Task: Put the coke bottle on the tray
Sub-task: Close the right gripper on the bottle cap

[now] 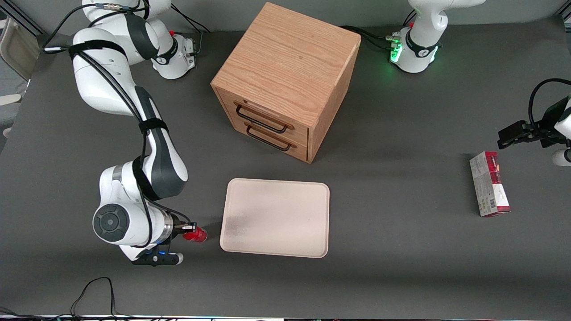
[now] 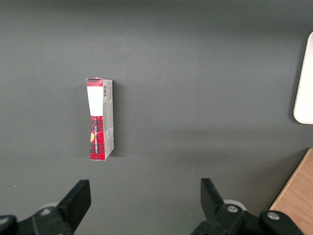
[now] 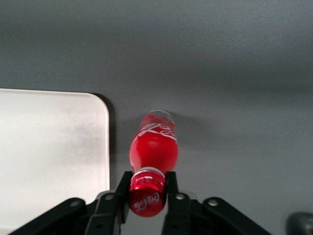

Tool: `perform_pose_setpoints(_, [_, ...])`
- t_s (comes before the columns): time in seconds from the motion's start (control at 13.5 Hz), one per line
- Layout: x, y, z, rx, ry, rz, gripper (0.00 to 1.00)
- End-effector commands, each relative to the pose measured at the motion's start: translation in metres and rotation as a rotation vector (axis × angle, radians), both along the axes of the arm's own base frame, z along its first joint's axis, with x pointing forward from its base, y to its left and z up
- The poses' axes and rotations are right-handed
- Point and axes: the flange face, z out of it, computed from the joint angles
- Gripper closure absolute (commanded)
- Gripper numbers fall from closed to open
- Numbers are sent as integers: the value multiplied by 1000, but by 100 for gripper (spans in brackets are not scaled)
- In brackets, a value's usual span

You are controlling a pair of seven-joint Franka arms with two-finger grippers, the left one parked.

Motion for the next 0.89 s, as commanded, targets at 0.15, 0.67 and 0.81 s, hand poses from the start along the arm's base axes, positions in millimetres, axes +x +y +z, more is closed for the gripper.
perform_pose_setpoints(0.15, [1, 3, 2, -7, -11, -19, 100])
perform_pose_setpoints(0.67, [-14, -16, 45, -41, 71, -42, 100])
perform_pose_setpoints(0.81, [-24, -20, 80, -41, 86, -47, 100])
